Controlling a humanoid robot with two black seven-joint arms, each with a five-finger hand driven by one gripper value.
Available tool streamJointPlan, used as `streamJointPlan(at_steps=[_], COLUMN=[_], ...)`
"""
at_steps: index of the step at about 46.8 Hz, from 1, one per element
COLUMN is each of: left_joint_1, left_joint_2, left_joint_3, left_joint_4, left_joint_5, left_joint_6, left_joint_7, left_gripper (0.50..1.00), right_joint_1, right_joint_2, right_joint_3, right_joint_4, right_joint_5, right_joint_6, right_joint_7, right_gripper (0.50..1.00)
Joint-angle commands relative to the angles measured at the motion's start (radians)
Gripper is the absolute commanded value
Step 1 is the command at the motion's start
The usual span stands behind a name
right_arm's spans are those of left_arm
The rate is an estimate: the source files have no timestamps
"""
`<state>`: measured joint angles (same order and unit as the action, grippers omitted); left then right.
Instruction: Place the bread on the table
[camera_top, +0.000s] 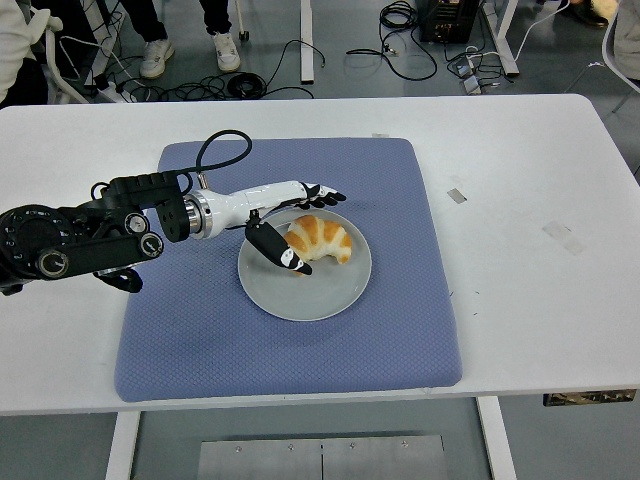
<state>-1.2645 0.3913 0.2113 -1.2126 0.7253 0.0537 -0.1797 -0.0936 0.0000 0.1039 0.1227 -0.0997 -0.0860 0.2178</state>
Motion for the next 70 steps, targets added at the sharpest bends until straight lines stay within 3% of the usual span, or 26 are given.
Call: streamJointPlan(at_steps=[1,4,7,10,15,18,23,46,56,60,64,68,70], left_joint_1=[0.002,0.004,0.004,0.002,0.002,0.004,0.005,0.010,0.005,0.002,-0.001,-0.004,-0.004], left_joint_2=[0.000,0.000,0.000,0.000,0.000,0.000,0.000,-0.009,-0.012,-0.012,-0.009,-0.006,-0.005], left_joint_3=[0.000,0.000,0.002,0.002,0.002,0.002,0.002,0.011,0.013,0.013,0.011,0.010,0.010], left_joint_4=[0.001,0.002,0.002,0.002,0.002,0.002,0.004,0.010,0.007,0.007,0.004,0.002,0.002], left_joint_5=[0.003,0.005,0.011,0.028,0.048,0.048,0.049,0.083,0.082,0.082,0.079,0.075,0.074], left_joint_6=[0.006,0.014,0.017,0.017,0.018,0.018,0.021,0.023,0.015,0.015,0.012,0.012,0.012], left_joint_7=[0.000,0.000,-0.001,-0.001,-0.001,-0.001,0.000,0.000,-0.003,-0.009,-0.009,-0.009,-0.009], left_gripper=[0.910,0.907,0.851,0.834,0.763,0.757,0.692,0.637,0.754,0.860,0.874,0.951,0.964], right_joint_1=[0.000,0.000,0.000,0.000,0.000,0.000,0.000,0.000,0.000,0.000,0.000,0.000,0.000], right_joint_2=[0.000,0.000,0.000,0.000,0.000,0.000,0.000,0.000,0.000,0.000,0.000,0.000,0.000], right_joint_3=[0.000,0.000,0.000,0.000,-0.001,0.000,0.000,-0.001,-0.001,-0.001,0.000,0.000,0.000], right_joint_4=[0.000,0.000,0.000,0.000,0.000,0.000,0.000,0.000,0.000,0.000,0.000,0.000,0.000], right_joint_5=[0.000,0.000,0.000,0.000,0.000,0.000,0.000,0.000,0.000,0.000,0.000,0.000,0.000], right_joint_6=[0.000,0.000,0.000,0.000,0.000,0.000,0.000,0.000,0.000,0.000,0.000,0.000,0.000], right_joint_7=[0.000,0.000,0.000,0.000,0.000,0.000,0.000,0.000,0.000,0.000,0.000,0.000,0.000], right_gripper=[1.000,1.000,1.000,1.000,1.000,1.000,1.000,1.000,1.000,1.000,1.000,1.000,1.000])
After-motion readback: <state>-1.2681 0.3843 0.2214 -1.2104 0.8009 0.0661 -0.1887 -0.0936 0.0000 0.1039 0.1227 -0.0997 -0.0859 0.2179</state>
